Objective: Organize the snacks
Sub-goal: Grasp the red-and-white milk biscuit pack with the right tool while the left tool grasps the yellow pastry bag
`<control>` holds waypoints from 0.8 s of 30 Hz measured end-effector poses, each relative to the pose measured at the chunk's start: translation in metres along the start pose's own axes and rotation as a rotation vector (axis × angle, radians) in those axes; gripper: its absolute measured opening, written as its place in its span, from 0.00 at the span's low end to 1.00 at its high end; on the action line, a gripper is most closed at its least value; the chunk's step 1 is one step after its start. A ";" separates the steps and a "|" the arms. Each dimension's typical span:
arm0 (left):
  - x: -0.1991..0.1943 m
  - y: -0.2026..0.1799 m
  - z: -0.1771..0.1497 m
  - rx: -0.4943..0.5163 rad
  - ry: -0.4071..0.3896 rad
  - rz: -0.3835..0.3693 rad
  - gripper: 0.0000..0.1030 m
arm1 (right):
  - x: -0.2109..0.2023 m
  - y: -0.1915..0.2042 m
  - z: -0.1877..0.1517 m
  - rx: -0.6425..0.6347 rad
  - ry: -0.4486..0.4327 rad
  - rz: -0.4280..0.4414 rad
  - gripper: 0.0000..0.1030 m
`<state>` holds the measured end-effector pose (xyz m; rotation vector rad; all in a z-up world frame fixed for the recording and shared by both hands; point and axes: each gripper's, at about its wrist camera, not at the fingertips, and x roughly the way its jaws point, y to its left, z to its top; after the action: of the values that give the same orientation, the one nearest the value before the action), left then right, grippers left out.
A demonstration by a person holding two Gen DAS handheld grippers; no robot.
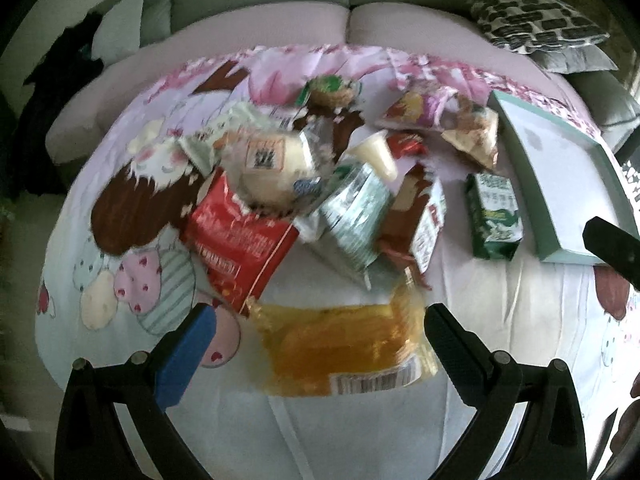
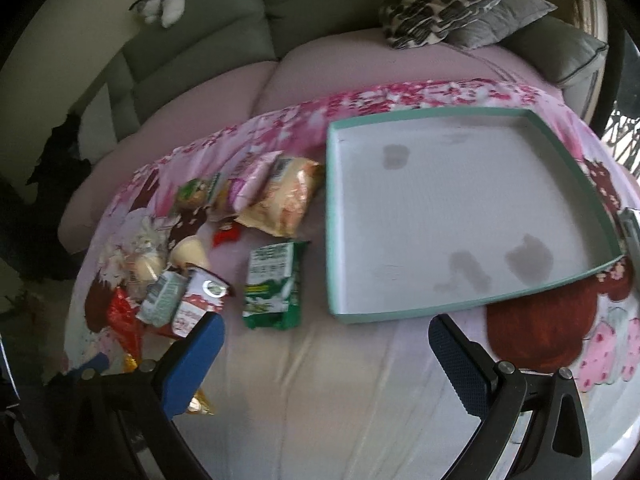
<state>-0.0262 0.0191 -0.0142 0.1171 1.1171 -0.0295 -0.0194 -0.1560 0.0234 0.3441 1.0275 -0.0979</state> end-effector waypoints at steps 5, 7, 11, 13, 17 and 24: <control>0.007 0.005 -0.003 -0.069 0.080 -0.070 1.00 | 0.021 0.029 0.002 -0.028 0.059 0.097 1.00; 0.013 0.009 -0.003 -0.116 0.128 -0.126 1.00 | 0.032 0.036 0.003 -0.014 0.093 0.147 1.00; 0.021 0.006 -0.005 -0.101 0.136 -0.098 1.00 | 0.049 0.050 0.004 -0.008 0.139 0.192 0.98; 0.027 0.004 -0.006 -0.101 0.170 -0.110 1.00 | 0.057 0.054 0.004 0.004 0.164 0.203 0.94; 0.035 0.007 -0.007 -0.125 0.188 -0.145 1.00 | 0.069 0.058 0.004 0.027 0.211 0.235 0.83; 0.040 0.010 -0.007 -0.130 0.157 -0.197 0.83 | 0.079 0.071 0.006 0.018 0.248 0.272 0.79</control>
<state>-0.0144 0.0314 -0.0528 -0.1090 1.2812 -0.1247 0.0439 -0.0844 -0.0245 0.5186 1.2153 0.1849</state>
